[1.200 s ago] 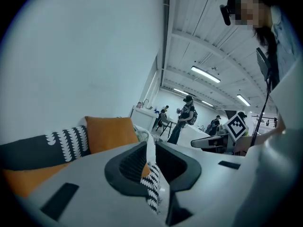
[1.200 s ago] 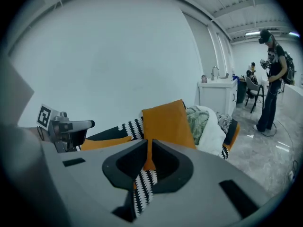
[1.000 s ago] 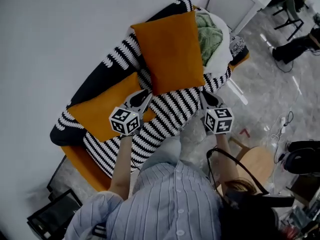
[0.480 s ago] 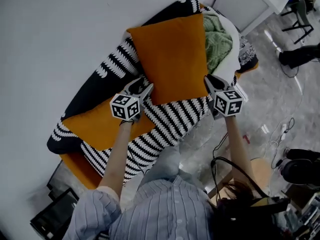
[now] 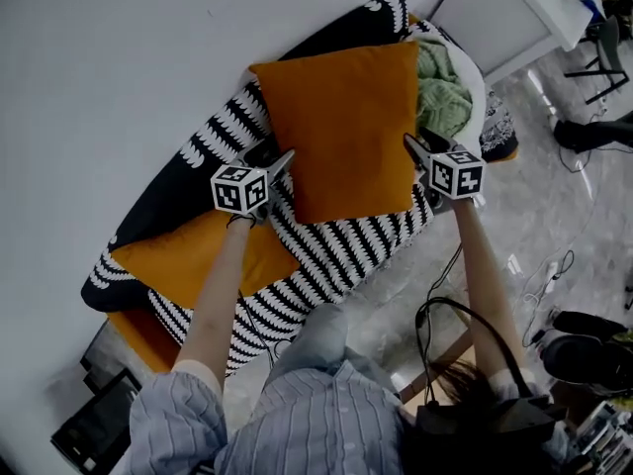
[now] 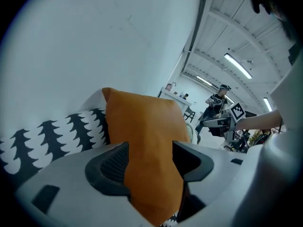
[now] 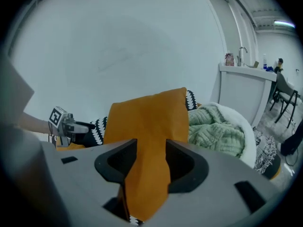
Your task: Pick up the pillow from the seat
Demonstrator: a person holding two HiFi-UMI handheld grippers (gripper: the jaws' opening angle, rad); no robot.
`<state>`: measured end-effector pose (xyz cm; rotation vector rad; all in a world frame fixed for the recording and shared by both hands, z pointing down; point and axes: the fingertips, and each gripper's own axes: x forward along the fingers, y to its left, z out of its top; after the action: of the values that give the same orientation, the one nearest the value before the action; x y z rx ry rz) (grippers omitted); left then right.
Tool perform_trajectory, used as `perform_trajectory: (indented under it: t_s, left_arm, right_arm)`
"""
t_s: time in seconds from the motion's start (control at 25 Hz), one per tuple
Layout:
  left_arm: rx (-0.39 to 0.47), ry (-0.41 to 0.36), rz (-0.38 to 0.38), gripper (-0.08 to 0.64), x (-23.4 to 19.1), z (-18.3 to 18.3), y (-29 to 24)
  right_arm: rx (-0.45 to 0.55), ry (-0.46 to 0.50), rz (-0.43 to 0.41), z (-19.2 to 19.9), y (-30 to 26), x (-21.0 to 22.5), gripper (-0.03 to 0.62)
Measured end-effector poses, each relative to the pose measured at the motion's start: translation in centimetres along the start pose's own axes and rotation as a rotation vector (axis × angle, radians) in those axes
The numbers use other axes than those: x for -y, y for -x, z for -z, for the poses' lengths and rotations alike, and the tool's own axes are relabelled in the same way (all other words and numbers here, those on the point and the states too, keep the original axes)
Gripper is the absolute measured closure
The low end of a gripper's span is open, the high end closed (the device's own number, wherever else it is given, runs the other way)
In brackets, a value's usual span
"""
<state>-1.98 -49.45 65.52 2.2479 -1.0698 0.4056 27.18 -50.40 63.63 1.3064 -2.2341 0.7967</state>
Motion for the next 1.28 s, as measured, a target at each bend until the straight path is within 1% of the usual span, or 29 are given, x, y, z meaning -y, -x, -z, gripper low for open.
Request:
perform_trajectory:
  t_s: [0.2, 0.32, 0.4, 0.48, 0.68, 0.76, 0.88, 0.96, 1.04, 1.12, 1.2, 1.24, 1.28]
  left_arm:
    - [-0.041, 0.014, 0.031, 0.245, -1.1, 0.2, -3.1]
    - [-0.032, 0.027, 0.062, 0.224, -1.5, -0.1, -4.3]
    - [-0.007, 0.026, 0.078, 0.215, -1.9, -0.8, -4.8]
    - [0.013, 0.041, 0.091, 0.206, -2.3, -1.3, -5.3]
    - [-0.004, 0.063, 0.147, 0.183, -2.4, -1.2, -6.6]
    - [-0.003, 0.082, 0.147, 0.184, -2.5, -1.3, -7.1]
    - [0.009, 0.105, 0.14, 0.184, -2.5, -1.5, -7.8]
    - [0.018, 0.104, 0.141, 0.186, -2.7, -1.6, -8.0]
    - [0.023, 0.117, 0.13, 0.186, -3.0, -1.5, -8.2]
    - [0.028, 0.154, 0.11, 0.189, -3.2, -1.7, -8.5]
    - [0.037, 0.187, 0.098, 0.193, -3.2, -1.8, -8.4]
    - [0.039, 0.191, 0.092, 0.209, -3.3, -1.7, -8.2]
    - [0.04, 0.19, 0.084, 0.241, -3.3, -1.6, -7.9]
  right_arm:
    - [-0.066, 0.02, 0.025, 0.1, -3.5, 3.5, 0.353]
    - [-0.083, -0.008, 0.025, -0.3, -5.1, 4.9, 0.314]
    - [-0.084, -0.03, 0.022, -0.8, -5.8, 5.7, 0.308]
    - [-0.088, -0.029, 0.022, -1.3, -6.5, 6.2, 0.305]
    - [-0.13, 0.044, 0.015, -1.5, -8.6, 5.8, 0.305]
    - [-0.139, 0.06, 0.034, -1.5, -9.4, 6.0, 0.305]
    - [-0.142, 0.054, 0.048, -1.6, -10.0, 6.2, 0.307]
    - [-0.145, 0.052, 0.052, -1.6, -10.1, 5.9, 0.328]
    - [-0.152, 0.058, 0.055, -1.5, -10.0, 5.5, 0.368]
    - [-0.152, 0.064, 0.056, -1.5, -9.7, 5.2, 0.407]
    - [-0.143, 0.05, 0.05, -1.5, -9.2, 4.6, 0.451]
    - [-0.137, 0.037, 0.045, -1.4, -8.9, 4.2, 0.471]
    - [-0.129, 0.024, 0.038, -1.3, -8.5, 3.8, 0.486]
